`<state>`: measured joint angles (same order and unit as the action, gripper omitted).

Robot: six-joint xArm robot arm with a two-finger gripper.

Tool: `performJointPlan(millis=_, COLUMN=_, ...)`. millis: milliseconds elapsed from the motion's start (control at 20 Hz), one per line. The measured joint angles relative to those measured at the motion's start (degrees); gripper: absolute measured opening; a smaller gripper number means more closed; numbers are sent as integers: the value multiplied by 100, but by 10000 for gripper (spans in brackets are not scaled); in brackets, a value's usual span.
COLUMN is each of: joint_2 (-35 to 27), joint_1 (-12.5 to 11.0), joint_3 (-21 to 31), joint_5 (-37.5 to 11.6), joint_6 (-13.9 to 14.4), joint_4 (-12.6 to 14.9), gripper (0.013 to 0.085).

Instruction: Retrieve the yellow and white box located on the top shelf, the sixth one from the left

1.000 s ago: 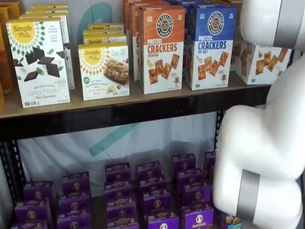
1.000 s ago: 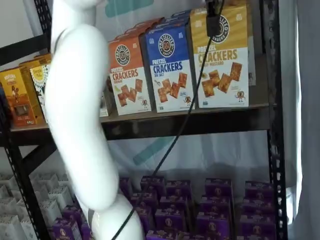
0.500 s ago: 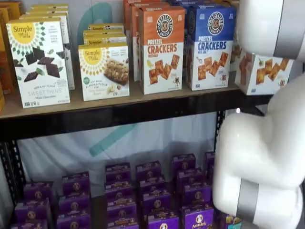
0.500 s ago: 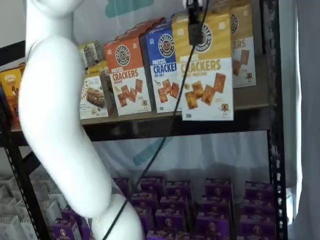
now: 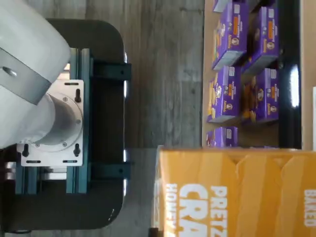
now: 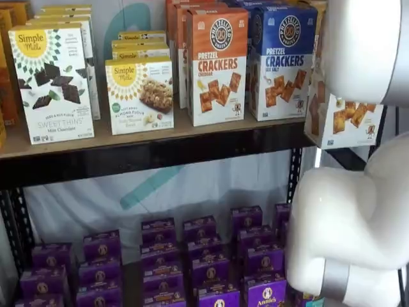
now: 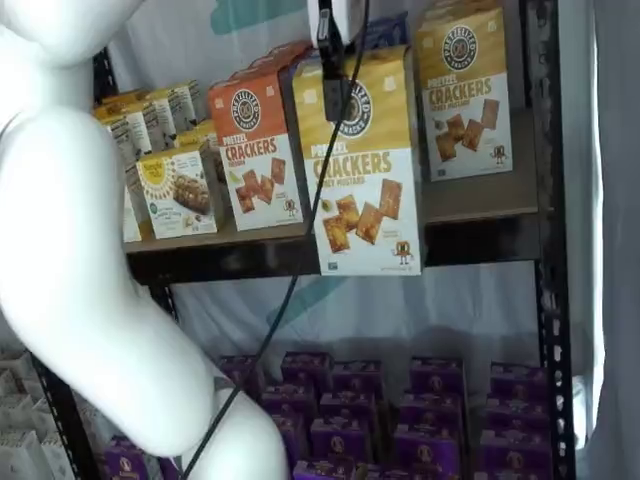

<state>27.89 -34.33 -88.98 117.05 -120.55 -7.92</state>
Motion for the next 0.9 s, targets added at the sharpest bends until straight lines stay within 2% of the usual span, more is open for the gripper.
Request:
performJointPlan(millis=400, joint_2=440, joint_1=486, joint_3=495, joint_5=41, joint_6=428, joint_4=106, gripper=610)
performJointPlan(millis=700, joint_2=668, joint_1=731, joint_3=733, joint_5=90, joint_6=677, joint_4=105, gripper=610)
performJointPlan(millis=900, joint_2=759, joint_1=813, joint_3=819, joint_5=112, joint_6=765, joint_4=97, gripper=610)
